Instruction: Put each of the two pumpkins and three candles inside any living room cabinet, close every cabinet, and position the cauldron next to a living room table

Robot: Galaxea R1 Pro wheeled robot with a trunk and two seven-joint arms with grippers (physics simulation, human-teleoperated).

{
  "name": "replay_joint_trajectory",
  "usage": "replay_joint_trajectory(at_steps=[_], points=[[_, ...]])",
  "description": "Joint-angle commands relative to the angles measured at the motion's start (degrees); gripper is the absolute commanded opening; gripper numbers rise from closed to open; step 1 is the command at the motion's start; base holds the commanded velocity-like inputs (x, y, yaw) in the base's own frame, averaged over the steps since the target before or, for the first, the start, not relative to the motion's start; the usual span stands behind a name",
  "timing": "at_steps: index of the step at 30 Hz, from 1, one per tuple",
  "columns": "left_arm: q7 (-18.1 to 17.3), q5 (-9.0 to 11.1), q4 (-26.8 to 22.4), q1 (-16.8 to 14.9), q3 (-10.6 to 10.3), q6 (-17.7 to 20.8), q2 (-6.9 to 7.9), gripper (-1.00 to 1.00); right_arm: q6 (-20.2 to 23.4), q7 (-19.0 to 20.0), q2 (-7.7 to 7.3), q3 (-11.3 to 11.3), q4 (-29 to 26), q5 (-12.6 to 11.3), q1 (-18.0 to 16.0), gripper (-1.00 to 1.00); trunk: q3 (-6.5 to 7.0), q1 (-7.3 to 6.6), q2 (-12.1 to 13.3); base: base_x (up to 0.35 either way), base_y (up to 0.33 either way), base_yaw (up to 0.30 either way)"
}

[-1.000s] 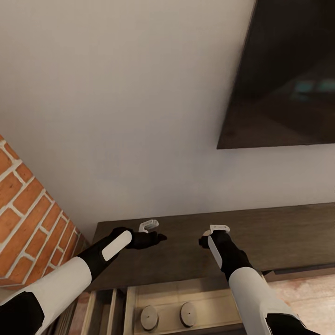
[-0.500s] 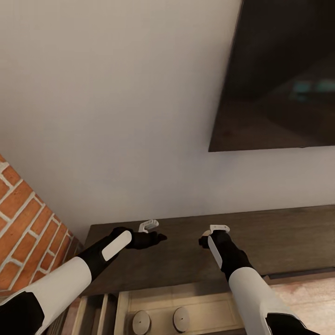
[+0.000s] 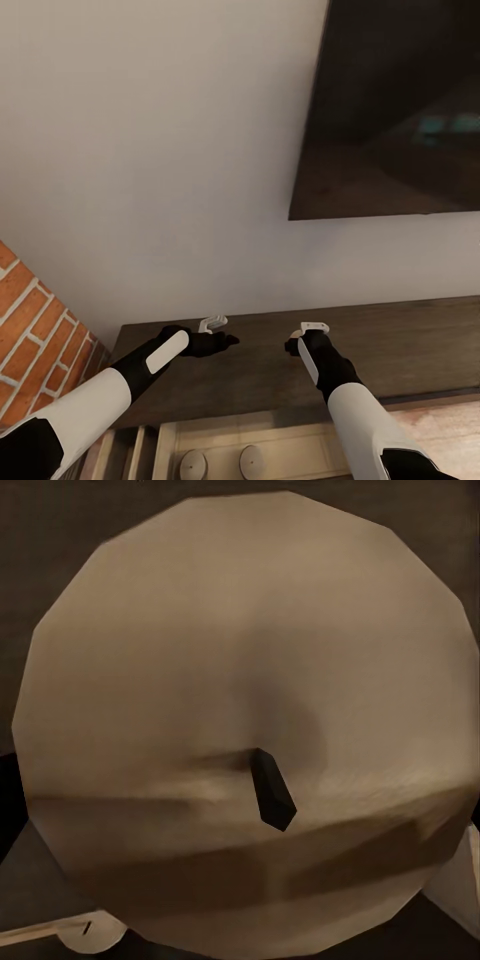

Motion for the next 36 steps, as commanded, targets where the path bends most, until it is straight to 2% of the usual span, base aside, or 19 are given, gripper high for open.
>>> replay_joint_trajectory(at_steps=[1, 8, 22, 36], points=[[0.0, 0.0, 0.0, 0.0, 0.0, 0.0, 0.0, 1.0, 0.0, 0.0, 0.0, 0.0, 0.0, 0.0, 0.0, -1.0, 0.0, 0.0, 0.0, 0.01, -0.017, 0.0], [0.0, 0.0, 0.0, 0.0, 0.0, 0.0, 0.0, 1.0, 0.0, 0.0, 0.0, 0.0, 0.0, 0.0, 0.0, -1.0, 0.0, 0.0, 0.0, 0.019, -0.021, 0.0], [-0.1, 0.0, 0.0, 0.0, 0.0, 0.0, 0.0, 1.0, 0.0, 0.0, 0.04, 0.0, 0.0, 0.0, 0.0, -1.0, 0.0, 0.0, 0.0, 0.173, -0.211, 0.0], [0.0, 0.2, 0.0, 0.0, 0.0, 0.0, -0.09, 1.0, 0.0, 0.0, 0.04, 0.0, 0.0, -0.1, 0.0, -1.0, 0.0, 0.0, 0.0, 0.013, -0.015, 0.0]])
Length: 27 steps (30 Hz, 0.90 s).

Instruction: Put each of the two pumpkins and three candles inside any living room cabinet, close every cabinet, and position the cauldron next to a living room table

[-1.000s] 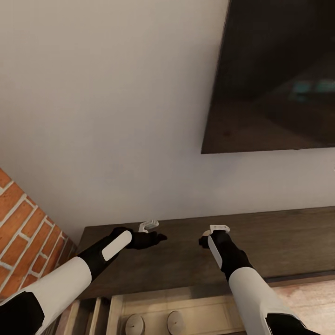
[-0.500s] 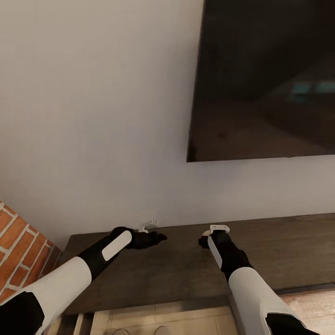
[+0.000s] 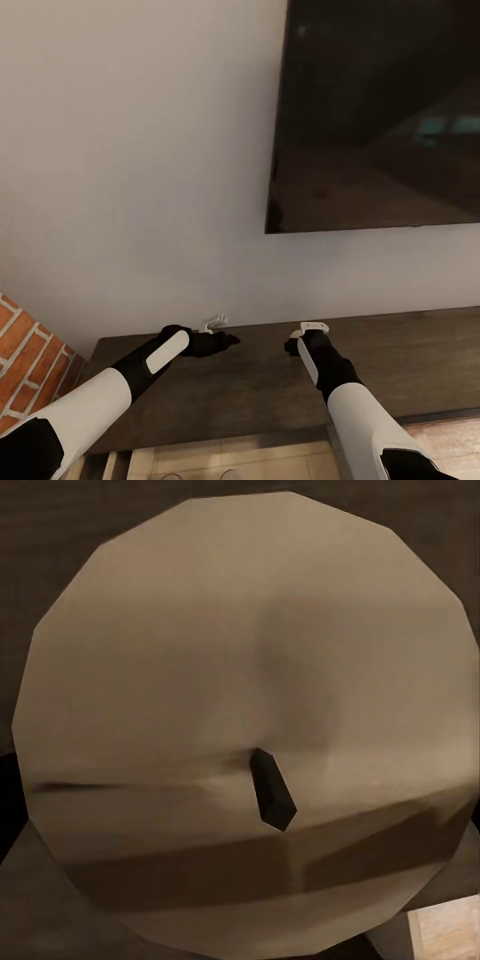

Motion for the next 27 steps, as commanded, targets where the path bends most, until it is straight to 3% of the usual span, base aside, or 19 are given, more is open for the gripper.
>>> replay_joint_trajectory(at_steps=[1, 22, 27], points=[[0.0, 0.0, 0.0, 0.0, 0.0, 0.0, 0.0, 1.0, 0.0, 0.0, -0.01, 0.0, 0.0, 0.0, 0.0, -1.0, 0.0, 0.0, 0.0, 0.0, 0.0, 0.0], [0.0, -0.1, 0.1, 0.3, 0.0, 0.0, -0.61, 1.0, -0.3, 0.3, -0.12, -0.1, 0.0, -0.1, 0.0, -1.0, 0.0, 0.0, 0.0, 0.0, -0.02, 0.027], [0.0, -0.2, 0.1, 0.3, 0.0, 0.0, -0.62, 1.0, -0.3, 0.1, 0.03, 0.0, 0.0, -0.1, 0.0, -1.0, 0.0, 0.0, 0.0, 0.0, -0.013, 0.202]])
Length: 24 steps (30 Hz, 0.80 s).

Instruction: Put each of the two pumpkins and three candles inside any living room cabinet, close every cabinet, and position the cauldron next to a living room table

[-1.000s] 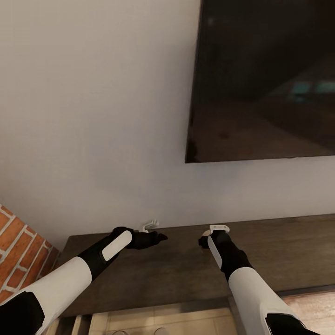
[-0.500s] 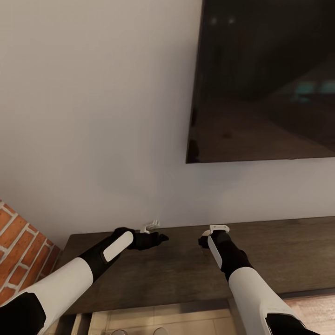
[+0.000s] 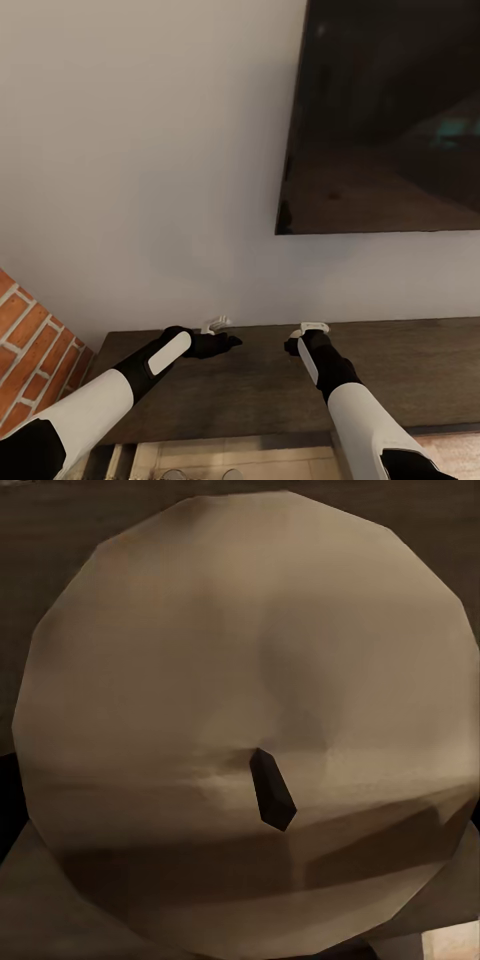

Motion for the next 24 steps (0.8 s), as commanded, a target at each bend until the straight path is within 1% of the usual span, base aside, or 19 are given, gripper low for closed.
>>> replay_joint_trajectory(at_steps=[1, 6, 19, 21, 24], points=[[0.0, 0.0, 0.0, 0.0, 0.0, 0.0, 0.0, 1.0, 0.0, 0.0, 0.01, 0.0, 0.0, 0.0, 0.0, -1.0, 0.0, 0.0, 0.0, 0.0, -0.072, 0.27], [0.0, 0.0, 0.0, 0.0, 0.0, 0.0, -0.05, 1.0, 0.0, 0.0, 0.02, 0.0, 0.0, 0.0, 0.0, -1.0, 0.0, 0.0, 0.0, 0.0, -0.172, 0.282], [0.0, -0.1, 0.0, 0.0, 0.0, 0.0, -0.1, 1.0, 0.0, 0.0, 0.02, 0.0, 0.0, 0.0, 0.0, -1.0, 0.0, 0.0, 0.0, 0.0, -0.296, 0.285], [0.0, -0.1, 0.0, 0.0, 0.0, 0.0, -0.09, 1.0, 0.0, 0.0, 0.02, 0.0, 0.0, 0.0, 0.0, -1.0, 0.0, 0.0, 0.0, 0.0, -0.098, 0.173], [-0.1, 0.0, 0.0, 0.0, 0.0, 0.0, -0.09, 1.0, 0.0, 0.0, 0.02, 0.0, 0.0, 0.0, 0.0, -1.0, 0.0, 0.0, 0.0, -0.026, -0.026, 0.045]])
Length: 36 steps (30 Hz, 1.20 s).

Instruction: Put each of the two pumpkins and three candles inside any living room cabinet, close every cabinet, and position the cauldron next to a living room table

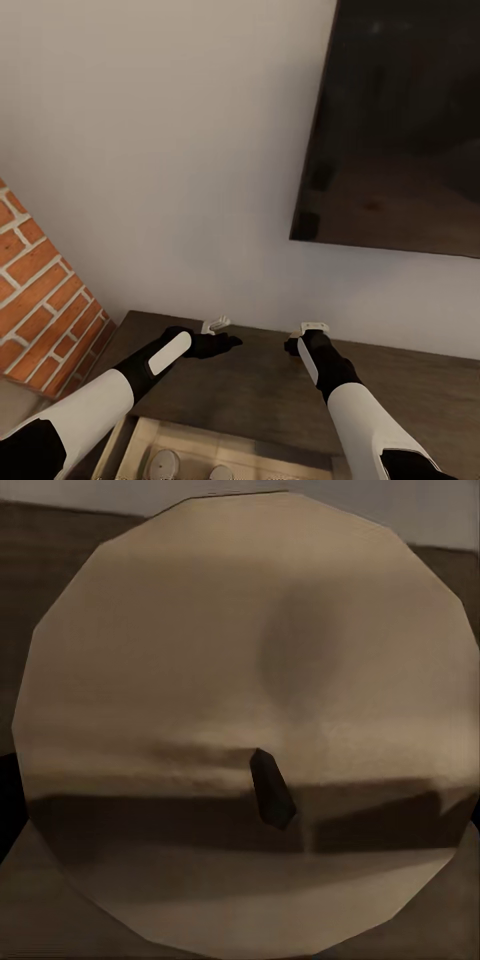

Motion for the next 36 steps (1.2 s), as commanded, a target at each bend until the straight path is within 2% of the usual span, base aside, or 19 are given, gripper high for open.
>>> replay_joint_trajectory(at_steps=[1, 10, 31, 36], points=[[0.0, 0.0, 0.0, 0.0, 0.0, 0.0, 0.0, 1.0, 0.0, 0.0, 0.0, 0.0, 0.0, 0.0, 0.0, -1.0, 0.0, 0.0, 0.0, -0.159, -0.008, 0.014], [0.1, 0.0, 0.0, 0.0, 0.0, 0.0, 0.0, 1.0, 0.0, 0.0, 0.0, 0.0, 0.0, 0.0, 0.0, -1.0, 0.0, 0.0, 0.0, -0.267, -0.001, 0.002], [0.0, -0.2, 0.0, 0.0, 0.0, 0.0, -0.09, 1.0, 0.1, 0.1, 0.0, 0.0, 0.0, 0.0, 0.0, -1.0, 0.0, 0.0, 0.0, -0.009, -0.048, 0.0], [0.0, -0.2, 0.0, 0.1, 0.0, 0.0, -0.09, 1.0, 0.0, 0.1, 0.0, 0.0, 0.0, 0.0, 0.0, -1.0, 0.0, 0.0, 0.0, 0.0, -0.228, 0.0]])
